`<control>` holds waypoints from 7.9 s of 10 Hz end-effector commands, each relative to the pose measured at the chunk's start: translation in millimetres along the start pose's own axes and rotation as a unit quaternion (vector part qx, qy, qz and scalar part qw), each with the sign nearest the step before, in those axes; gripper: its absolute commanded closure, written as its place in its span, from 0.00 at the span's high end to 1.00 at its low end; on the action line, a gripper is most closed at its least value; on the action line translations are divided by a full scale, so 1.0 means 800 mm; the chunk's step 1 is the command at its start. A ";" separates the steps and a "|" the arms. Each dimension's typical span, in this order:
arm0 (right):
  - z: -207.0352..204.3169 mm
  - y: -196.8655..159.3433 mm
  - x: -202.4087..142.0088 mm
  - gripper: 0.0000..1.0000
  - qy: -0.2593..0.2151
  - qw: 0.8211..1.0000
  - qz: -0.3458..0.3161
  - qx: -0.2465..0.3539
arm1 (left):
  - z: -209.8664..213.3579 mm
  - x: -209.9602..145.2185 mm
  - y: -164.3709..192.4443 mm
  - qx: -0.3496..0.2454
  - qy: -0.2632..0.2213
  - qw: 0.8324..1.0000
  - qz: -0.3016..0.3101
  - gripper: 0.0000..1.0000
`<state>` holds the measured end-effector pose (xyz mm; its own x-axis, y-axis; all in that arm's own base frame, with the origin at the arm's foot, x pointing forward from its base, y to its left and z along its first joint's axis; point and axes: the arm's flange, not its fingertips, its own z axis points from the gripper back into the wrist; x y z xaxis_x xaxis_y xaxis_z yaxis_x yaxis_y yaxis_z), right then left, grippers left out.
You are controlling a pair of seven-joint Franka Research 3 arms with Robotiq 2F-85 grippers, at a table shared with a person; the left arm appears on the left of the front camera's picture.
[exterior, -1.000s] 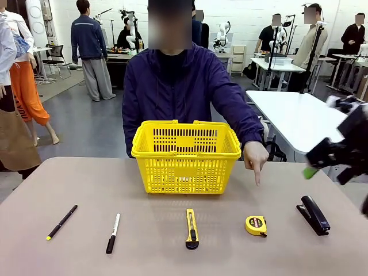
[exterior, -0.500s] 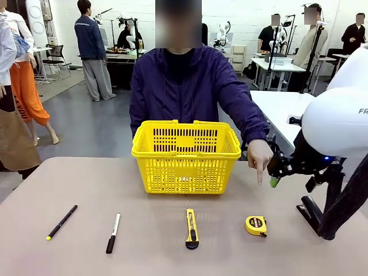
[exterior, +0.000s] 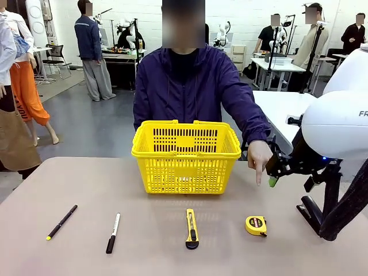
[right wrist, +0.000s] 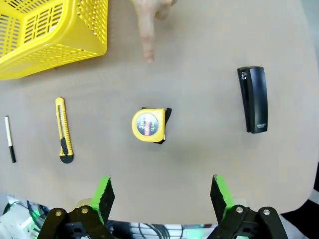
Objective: Place the items the person wants into the basket.
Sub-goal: Pick up the item the person points to and place it in the Market Basket.
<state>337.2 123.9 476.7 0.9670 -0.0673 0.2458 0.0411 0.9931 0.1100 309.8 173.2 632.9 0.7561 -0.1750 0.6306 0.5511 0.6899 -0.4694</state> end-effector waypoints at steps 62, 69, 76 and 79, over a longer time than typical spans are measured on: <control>0.131 0.191 0.017 0.02 -0.020 0.996 0.007 -0.088 | 0.000 0.002 0.000 -0.004 -0.006 1.000 -0.001 1.00; 0.029 0.286 0.237 0.63 -0.060 0.990 0.116 -0.056 | 0.000 0.002 0.000 -0.004 -0.006 1.000 -0.001 1.00; -0.035 0.292 0.267 0.63 -0.020 0.992 0.123 -0.029 | 0.000 0.002 0.000 -0.004 -0.006 1.000 -0.001 1.00; -0.035 0.292 0.267 0.63 -0.020 0.992 0.123 -0.029 | 0.000 0.002 0.000 -0.004 -0.006 1.000 -0.001 1.00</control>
<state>559.7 345.8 526.9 0.9425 0.1695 0.2880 -0.1746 0.9846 -0.0078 309.8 173.2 632.8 0.7561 -0.1748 0.6307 0.5512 0.6896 -0.4697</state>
